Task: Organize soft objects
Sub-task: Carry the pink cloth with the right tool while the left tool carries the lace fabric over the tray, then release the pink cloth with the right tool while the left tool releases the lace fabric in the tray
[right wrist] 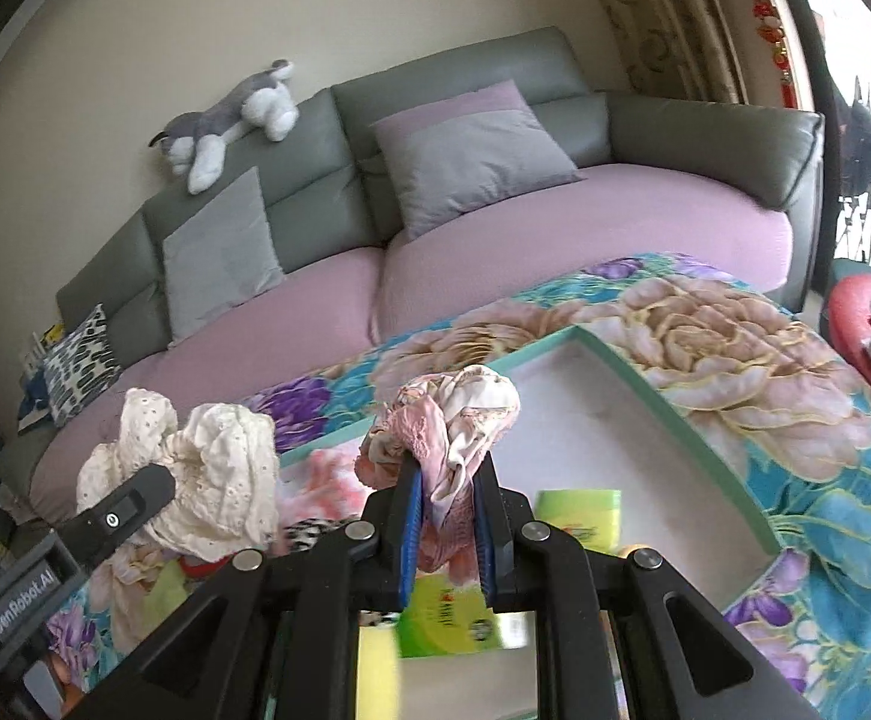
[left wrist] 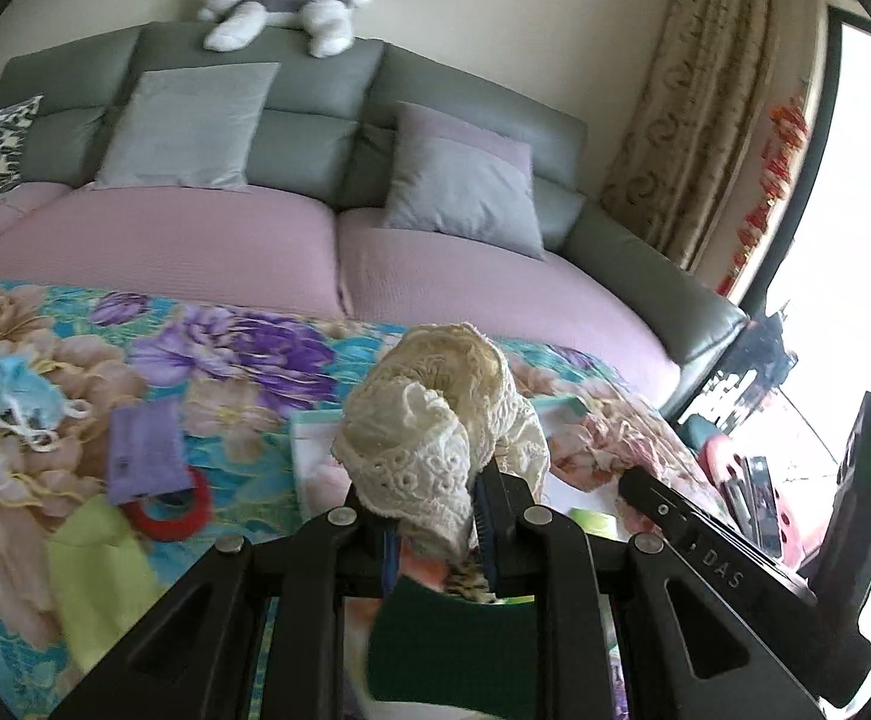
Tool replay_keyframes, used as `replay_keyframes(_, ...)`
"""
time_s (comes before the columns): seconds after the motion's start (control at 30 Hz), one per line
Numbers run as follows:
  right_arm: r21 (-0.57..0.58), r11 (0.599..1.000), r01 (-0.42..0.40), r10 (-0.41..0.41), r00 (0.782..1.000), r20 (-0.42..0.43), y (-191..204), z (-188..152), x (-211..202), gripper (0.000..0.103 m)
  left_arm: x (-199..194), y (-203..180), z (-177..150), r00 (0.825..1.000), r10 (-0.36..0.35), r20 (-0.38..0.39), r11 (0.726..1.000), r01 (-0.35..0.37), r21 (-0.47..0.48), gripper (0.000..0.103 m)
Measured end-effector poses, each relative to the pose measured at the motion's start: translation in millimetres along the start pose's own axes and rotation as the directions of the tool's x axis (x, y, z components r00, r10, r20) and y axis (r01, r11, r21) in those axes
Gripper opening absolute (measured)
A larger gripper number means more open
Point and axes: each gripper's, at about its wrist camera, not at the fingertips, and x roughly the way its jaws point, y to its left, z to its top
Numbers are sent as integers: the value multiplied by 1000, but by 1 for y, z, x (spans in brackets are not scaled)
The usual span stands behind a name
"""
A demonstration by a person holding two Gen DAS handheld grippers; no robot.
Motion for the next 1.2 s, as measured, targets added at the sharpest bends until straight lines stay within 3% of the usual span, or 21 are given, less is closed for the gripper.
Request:
replay_keyframes(0.3, 33, 997, 65, -65, 998, -1, -25, 1, -3, 17, 22, -31, -8, 998, -55, -30, 997, 57, 50, 21)
replay_keyframes(0.87, 22, 998, 62, -60, 995, -76, -32, -8, 15, 20, 52, -36, -19, 996, -28, -88, 998, 32, 54, 22)
replay_keyframes(1.1, -10, 996, 87, -87, 991, -100, -29, -10, 20, 20, 54, -34, -21, 994, -1, -110, 998, 7, 57, 40)
replay_keyframes(1.2, -19, 995, 98, -100, 988, -114, -29, -11, 23, 21, 53, -32, -20, 994, 6, -113, 999, 0, 51, 42)
